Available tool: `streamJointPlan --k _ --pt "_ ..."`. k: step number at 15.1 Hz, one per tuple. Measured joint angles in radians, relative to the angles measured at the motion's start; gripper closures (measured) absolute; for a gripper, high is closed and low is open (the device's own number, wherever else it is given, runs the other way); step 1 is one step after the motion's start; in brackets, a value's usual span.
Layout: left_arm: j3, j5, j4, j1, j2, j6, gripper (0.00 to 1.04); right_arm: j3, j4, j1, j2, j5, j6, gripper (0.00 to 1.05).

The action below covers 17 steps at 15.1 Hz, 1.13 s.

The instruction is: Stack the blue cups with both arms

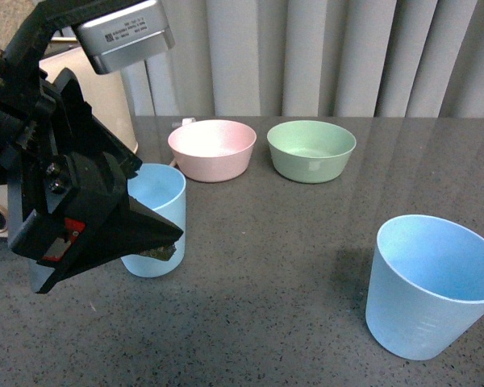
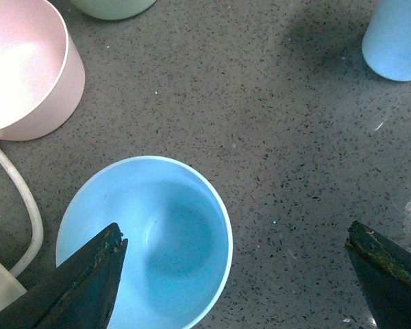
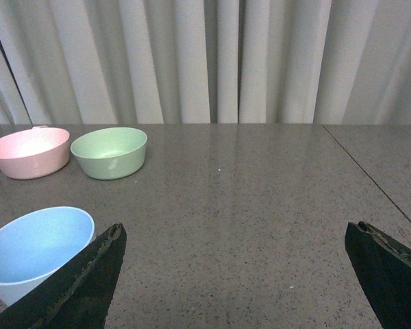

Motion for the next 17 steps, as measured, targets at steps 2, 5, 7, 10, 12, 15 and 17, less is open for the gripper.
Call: streamJointPlan --k 2,5,7,10,12,15,17 --pt "0.000 -0.033 0.013 -0.005 0.016 0.026 0.07 0.000 0.000 0.000 0.000 0.000 0.000 0.07" --pt "0.000 -0.056 0.016 -0.011 0.038 0.061 0.27 0.000 0.000 0.000 0.000 0.000 0.000 0.07" --pt "0.000 -0.057 0.016 -0.013 0.040 0.075 0.54 0.000 0.000 0.000 0.000 0.000 0.000 0.07" --pt "0.000 -0.062 0.024 -0.018 0.057 0.079 0.90 0.000 0.000 0.000 0.000 0.000 0.000 0.07" --pt "0.000 -0.061 0.022 -0.024 0.057 0.080 1.03 0.000 0.000 0.000 0.000 0.000 0.000 0.07" --pt "0.002 -0.044 -0.018 -0.037 0.024 0.086 1.03 0.000 0.000 0.000 0.000 0.000 0.000 0.07" --pt "0.030 -0.044 -0.032 -0.058 -0.002 0.103 1.03 0.000 0.000 0.000 0.000 0.000 0.000 0.07"
